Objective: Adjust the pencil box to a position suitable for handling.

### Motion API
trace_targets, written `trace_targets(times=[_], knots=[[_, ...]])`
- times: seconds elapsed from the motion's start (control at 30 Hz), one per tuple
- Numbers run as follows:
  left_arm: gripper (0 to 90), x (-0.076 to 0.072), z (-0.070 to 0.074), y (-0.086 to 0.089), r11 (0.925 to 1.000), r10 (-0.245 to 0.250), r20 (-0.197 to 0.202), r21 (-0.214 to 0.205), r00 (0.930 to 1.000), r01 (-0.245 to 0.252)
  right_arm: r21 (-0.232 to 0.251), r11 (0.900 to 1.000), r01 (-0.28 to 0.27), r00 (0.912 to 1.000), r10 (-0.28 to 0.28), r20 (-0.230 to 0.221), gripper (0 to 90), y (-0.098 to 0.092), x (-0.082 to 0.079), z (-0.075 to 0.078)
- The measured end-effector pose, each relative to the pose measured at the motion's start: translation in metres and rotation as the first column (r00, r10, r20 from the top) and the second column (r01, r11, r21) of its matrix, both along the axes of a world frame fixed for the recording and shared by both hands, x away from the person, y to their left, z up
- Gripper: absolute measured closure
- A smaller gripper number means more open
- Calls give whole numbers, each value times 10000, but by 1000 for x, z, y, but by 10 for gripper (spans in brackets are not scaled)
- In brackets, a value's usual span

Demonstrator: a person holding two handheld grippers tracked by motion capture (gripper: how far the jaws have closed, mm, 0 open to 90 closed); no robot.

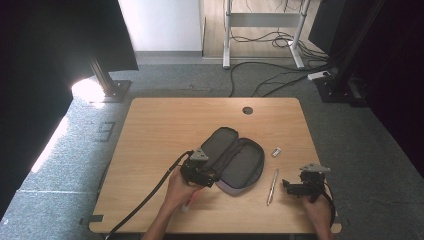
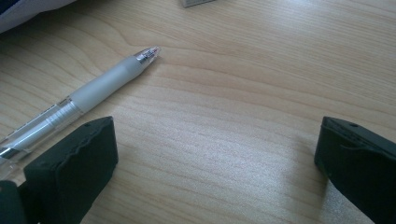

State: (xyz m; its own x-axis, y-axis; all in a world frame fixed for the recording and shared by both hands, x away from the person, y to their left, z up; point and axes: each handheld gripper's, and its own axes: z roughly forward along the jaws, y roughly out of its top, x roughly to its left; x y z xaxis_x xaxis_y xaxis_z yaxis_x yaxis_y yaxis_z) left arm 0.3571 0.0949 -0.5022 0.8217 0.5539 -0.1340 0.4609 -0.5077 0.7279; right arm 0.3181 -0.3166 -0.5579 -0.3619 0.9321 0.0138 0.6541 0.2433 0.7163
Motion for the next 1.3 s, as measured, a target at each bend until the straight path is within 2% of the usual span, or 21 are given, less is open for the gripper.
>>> trace_targets(times=[0.13, 0.37, 0.6, 0.7, 1.07, 1.3], knots=[[120, 2, -1, 12, 9995, 301, -82, -119, 9995, -302, -2, 10000, -3, 10000, 3, 2, 0, 0, 0, 0], [116, 5, -7, 26, 9978, 663, -193, 51, 9976, -662, 0, 10000, -3, 10000, 3, 0, 0, 0, 0, 0], [116, 7, -8, 39, 9946, 1015, -90, 245, 9948, -1013, -4, 10000, -6, 10000, 6, 4, 0, 0, 0, 0], [113, 8, -9, 48, 9914, 1251, -31, 385, 9921, -1249, -3, 10000, -4, 10000, 4, 5, 0, 0, 0, 0], [93, 10, -18, 74, 9823, 1823, -69, 456, 9832, -1818, -4, 10000, -4, 10000, 4, 6, 0, 0, 0, 0], [14, 9, -28, 88, 9733, 2148, 72, 814, 9766, -2147, -1, 10000, 0, 10000, 0, -2, 0, 0, 0, 0]])
